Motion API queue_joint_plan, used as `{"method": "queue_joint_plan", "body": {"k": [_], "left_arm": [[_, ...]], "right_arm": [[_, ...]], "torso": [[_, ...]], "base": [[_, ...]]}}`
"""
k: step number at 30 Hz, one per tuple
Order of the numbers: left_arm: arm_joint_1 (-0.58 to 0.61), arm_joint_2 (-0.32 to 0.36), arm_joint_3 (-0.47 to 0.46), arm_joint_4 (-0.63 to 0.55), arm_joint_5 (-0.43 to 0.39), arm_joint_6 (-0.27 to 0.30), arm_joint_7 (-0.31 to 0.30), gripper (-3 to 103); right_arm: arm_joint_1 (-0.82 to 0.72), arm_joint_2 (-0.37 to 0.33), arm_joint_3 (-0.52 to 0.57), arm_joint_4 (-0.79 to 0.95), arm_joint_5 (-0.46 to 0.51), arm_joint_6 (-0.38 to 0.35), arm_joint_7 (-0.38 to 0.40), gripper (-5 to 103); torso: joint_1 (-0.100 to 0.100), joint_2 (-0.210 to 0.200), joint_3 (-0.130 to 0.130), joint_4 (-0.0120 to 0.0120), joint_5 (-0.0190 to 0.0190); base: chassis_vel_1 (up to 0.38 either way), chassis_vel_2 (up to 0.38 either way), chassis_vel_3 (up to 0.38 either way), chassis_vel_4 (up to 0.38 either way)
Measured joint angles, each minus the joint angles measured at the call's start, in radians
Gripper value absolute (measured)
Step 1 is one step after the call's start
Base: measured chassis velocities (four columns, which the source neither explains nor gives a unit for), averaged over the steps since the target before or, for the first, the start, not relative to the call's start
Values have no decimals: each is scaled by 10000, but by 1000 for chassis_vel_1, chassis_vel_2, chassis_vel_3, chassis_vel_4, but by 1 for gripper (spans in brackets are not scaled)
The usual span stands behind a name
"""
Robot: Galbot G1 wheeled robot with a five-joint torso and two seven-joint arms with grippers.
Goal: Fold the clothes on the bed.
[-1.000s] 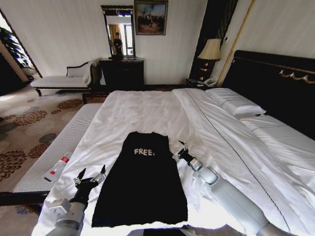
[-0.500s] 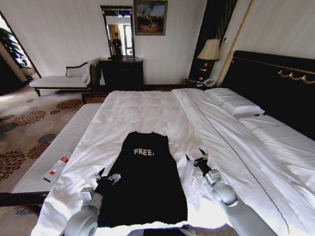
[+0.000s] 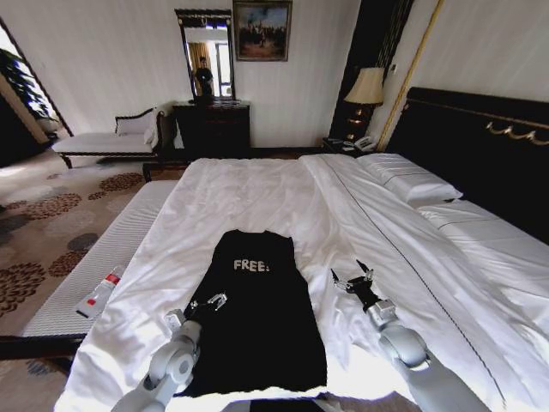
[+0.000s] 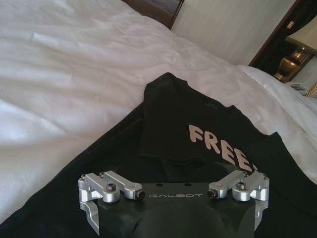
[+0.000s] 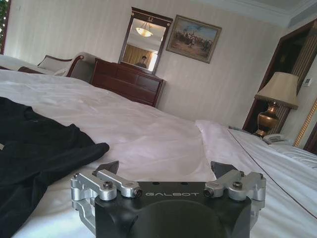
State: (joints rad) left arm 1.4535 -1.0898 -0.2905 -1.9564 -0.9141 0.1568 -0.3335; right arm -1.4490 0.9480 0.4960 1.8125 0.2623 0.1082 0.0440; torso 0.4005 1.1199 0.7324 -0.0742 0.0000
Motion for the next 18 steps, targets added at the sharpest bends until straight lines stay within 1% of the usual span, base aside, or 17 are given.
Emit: {"method": "queue_joint_plan", "body": {"k": [1,2,4,11,15,18], "left_arm": [[0,0,0,0,0,0,0,103],[-25,-17,10,50,-7,0,25,101],[-158,-100,126,191,-125,13,88,100],[-635,-333,279,718,-192,24,236,98],[-1012,-483,267,1057,-346,25,235,98],[-1253,-559,201,1235,-359,21,260,98]], "right_arm": [[0,0,0,0,0,0,0,100],[-38,-24,13,68,207,-76,0,100],[-117,-79,28,200,646,-248,1,100],[-248,-146,134,387,772,-310,7,100],[-424,-146,248,428,722,-310,7,100],[-601,-96,392,488,638,-288,-8,100]], "torso": [[0,0,0,0,0],[0,0,0,0,1],[-1,0,0,0,0],[0,-1,0,0,0],[0,0,0,-3,-2],[0,0,0,0,0]], "base": [[0,0,0,0],[0,0,0,0],[0,0,0,0],[0,0,0,0],[0,0,0,0],[0,0,0,0]]}}
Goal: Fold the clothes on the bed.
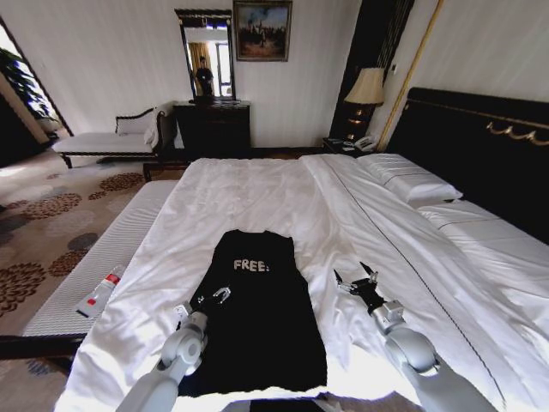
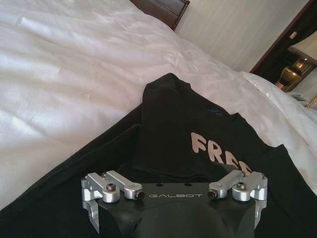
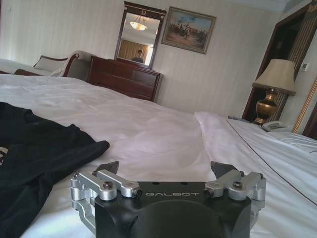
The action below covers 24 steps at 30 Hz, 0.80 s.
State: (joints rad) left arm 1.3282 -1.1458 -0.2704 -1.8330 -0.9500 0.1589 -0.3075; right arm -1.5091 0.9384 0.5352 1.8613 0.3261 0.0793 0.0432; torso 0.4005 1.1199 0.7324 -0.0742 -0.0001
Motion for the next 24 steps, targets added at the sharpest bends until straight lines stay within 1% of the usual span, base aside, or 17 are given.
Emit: {"method": "queue_joint_plan", "body": {"k": [4,6,7,8,9,12,13,16,18,22,24], "left_arm": [[-217,-84,9,122,7,-1,9,98],[-333,-130,25,205,1,0,-4,94],[-333,-130,25,205,1,0,-4,94],[-360,-137,27,226,-8,6,-17,90],[-379,-139,27,246,-19,16,-27,90],[-428,-186,3,411,-113,76,-58,75],[-428,-186,3,411,-113,76,-58,75],[-471,-282,-27,537,-196,118,-92,58],[-488,-316,-26,573,-197,126,-100,58],[-534,-427,5,669,-134,139,-132,36],[-535,-433,8,668,-128,139,-133,36]], "right_arm": [[-108,13,93,48,-35,27,-13,100],[-174,12,165,81,-42,38,-21,100],[-174,12,165,81,-42,38,-21,100],[-196,9,192,93,-42,43,-24,100],[-223,4,226,108,-42,50,-28,100],[-358,-17,368,172,-38,88,-44,100],[-358,-17,368,172,-38,88,-44,100],[-503,-32,488,237,-39,133,-66,100],[-539,-34,520,256,-43,142,-70,100],[-736,-44,688,333,-98,221,-118,100],[-767,-44,715,343,-110,237,-132,100]], "torso": [[0,0,0,-1,-1],[0,0,0,-1,-1],[0,0,0,-1,-1],[0,0,0,-1,0],[0,0,0,-1,0],[0,0,0,-1,0],[0,0,0,-1,0],[0,0,0,0,-1],[0,-1,0,-1,0],[1,0,0,-1,-1],[0,-1,0,-1,0]], "base": [[0,0,0,0],[0,0,0,0],[0,0,0,0],[0,0,0,0],[0,0,0,0],[0,0,0,0],[0,0,0,0],[0,0,0,0],[0,0,0,0],[0,0,0,0],[0,0,0,0]]}}
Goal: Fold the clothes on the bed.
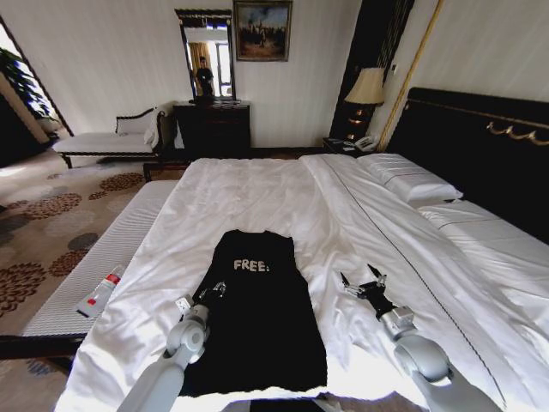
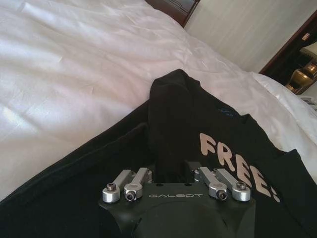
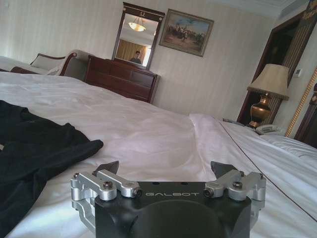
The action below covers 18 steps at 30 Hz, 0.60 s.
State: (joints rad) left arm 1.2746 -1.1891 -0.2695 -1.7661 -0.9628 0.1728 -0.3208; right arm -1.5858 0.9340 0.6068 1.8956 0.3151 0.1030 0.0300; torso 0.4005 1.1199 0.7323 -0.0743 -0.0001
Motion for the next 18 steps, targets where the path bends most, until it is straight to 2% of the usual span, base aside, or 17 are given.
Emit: {"method": "queue_joint_plan", "body": {"k": [1,2,3,5,6,7,9,18], "left_arm": [[-1,-6,2,0,14,0,-6,26],[-1,-6,4,0,25,0,-11,26],[-4,-3,5,-2,35,1,-12,20],[-8,5,4,-5,41,1,-18,20],[-16,25,-2,-30,43,1,-32,9],[-18,45,-9,-52,42,0,-36,9],[-20,108,-39,-118,32,0,-45,2],[36,349,-227,-328,10,-17,-49,1]], "right_arm": [[-73,0,79,24,-12,35,-24,100],[-112,0,118,31,-18,54,-36,100],[-139,1,142,35,-26,68,-47,100],[-158,5,158,40,-34,78,-53,100],[-200,24,180,52,-54,97,-62,100],[-217,35,183,59,-73,101,-66,100],[-262,70,184,74,-141,112,-75,100],[-415,196,184,84,-383,175,-116,100]], "torso": [[0,0,0,0,0],[0,0,0,0,-1],[0,1,0,0,-1],[0,1,0,0,0],[0,0,0,0,-1],[0,0,0,0,-1],[0,0,0,0,0],[0,0,0,0,-1]], "base": [[0,0,0,0],[0,0,0,0],[0,0,0,0],[0,0,0,0],[0,0,0,0],[0,0,0,0],[0,0,0,0],[0,0,0,0]]}}
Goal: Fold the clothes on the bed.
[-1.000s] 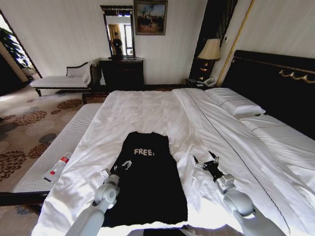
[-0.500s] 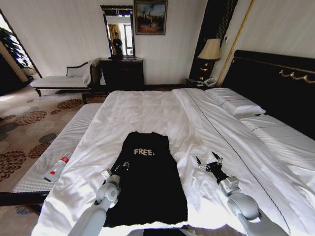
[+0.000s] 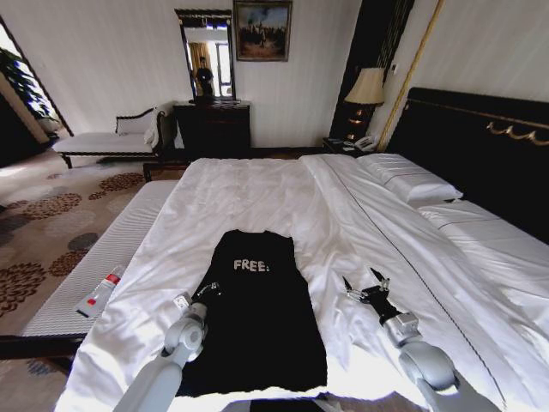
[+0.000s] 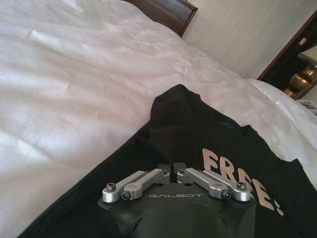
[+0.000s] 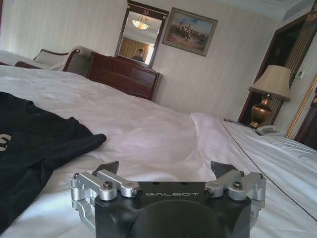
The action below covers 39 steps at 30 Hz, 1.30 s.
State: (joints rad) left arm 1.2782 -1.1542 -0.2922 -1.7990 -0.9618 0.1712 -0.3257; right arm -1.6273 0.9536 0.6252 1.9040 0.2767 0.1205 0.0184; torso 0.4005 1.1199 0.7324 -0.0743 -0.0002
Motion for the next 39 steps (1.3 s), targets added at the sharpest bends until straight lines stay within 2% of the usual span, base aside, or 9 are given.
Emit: {"method": "queue_joint_plan", "body": {"k": [8,20,31,33,35,39], "left_arm": [[25,396,-375,-451,-285,8,-22,1],[-505,1338,-1195,-488,-1567,154,-182,1],[-494,1274,-1406,377,-1676,157,-185,0],[-485,1255,-1489,633,-1645,158,-174,11],[-482,1253,-1500,658,-1643,158,-172,11],[-383,1253,-1726,1039,-1639,158,-96,32]], "right_arm": [[-126,92,25,74,-83,39,-16,100],[-385,219,125,196,-234,136,-76,100],[-594,280,201,235,-388,181,-116,100],[-654,306,211,245,-425,187,-122,100],[-660,309,213,245,-428,187,-122,100],[-674,338,212,242,-458,190,-128,100]], "torso": [[0,0,0,0,-1],[1,0,0,-1,0],[0,1,0,-1,-1],[0,1,0,-1,0],[0,0,0,0,0],[0,0,0,0,0]], "base": [[0,0,0,0],[0,0,0,0],[0,0,0,0],[0,0,0,0],[0,0,0,0],[0,0,0,0]]}}
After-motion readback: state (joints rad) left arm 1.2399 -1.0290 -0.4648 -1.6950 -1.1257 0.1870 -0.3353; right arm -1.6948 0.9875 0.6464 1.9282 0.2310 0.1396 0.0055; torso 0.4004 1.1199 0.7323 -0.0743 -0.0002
